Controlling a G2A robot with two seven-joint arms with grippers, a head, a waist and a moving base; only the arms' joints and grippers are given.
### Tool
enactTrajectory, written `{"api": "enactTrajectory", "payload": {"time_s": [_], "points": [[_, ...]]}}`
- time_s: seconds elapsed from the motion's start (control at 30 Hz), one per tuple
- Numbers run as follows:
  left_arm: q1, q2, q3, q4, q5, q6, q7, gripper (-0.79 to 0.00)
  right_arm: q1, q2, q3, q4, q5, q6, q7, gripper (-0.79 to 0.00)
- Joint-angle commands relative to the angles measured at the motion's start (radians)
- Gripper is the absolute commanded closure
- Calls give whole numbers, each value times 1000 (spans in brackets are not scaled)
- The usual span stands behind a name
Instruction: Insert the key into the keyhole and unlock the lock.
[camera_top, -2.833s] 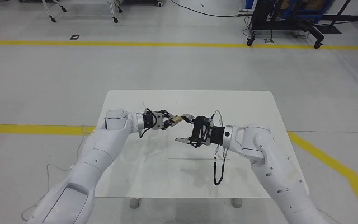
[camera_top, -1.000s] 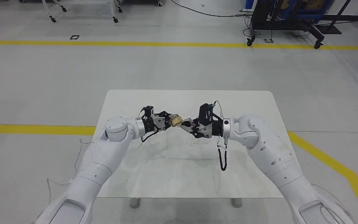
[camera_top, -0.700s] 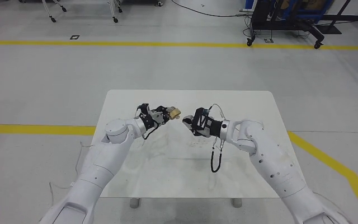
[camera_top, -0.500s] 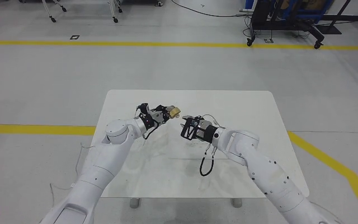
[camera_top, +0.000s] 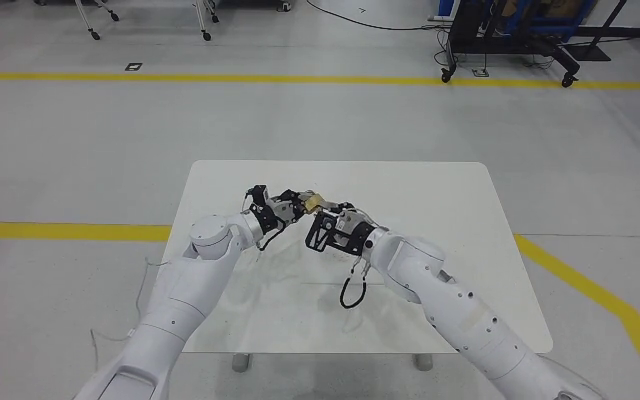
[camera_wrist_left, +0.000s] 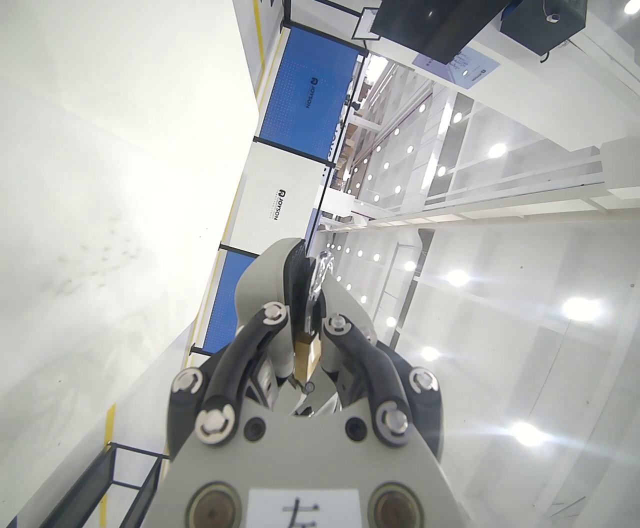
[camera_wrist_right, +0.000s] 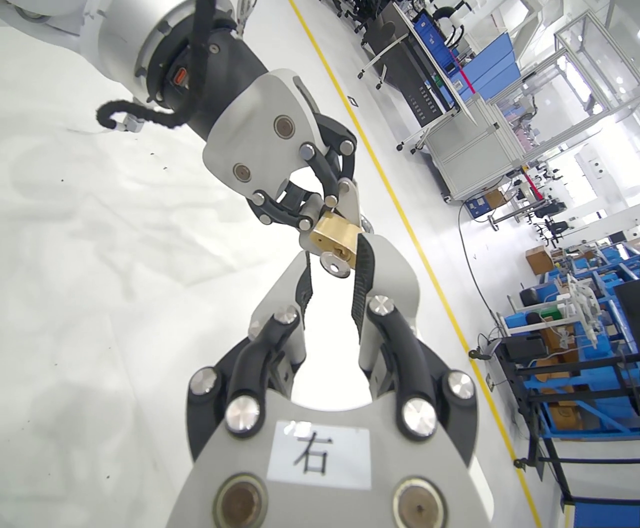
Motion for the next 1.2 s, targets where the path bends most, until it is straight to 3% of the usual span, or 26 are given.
{"api": "enactTrajectory", "payload": {"time_s": [0.0, 0.2, 0.47, 0.67, 0.93, 1.17], "points": [[1, 0, -1, -1, 2, 1, 0, 0, 0, -2, 0, 1, -7, 5, 4, -179], [4, -1, -4, -3, 9, 0, -8, 0, 6, -10, -7, 12, -12, 7, 31, 0], [8, -2, -10, -7, 19, -6, -9, 0, 3, -18, 7, 31, 25, 14, 11, 0], [16, -1, -11, -18, 48, -48, -14, 0, -13, -24, 45, 57, 154, 21, -56, 0], [50, -3, -18, -50, 92, -139, 63, 0, -21, -29, 89, 127, 346, -58, -179, 0], [64, -5, -32, -64, 81, -160, 78, 0, -18, -29, 121, 179, 450, -142, -246, 0]]}}
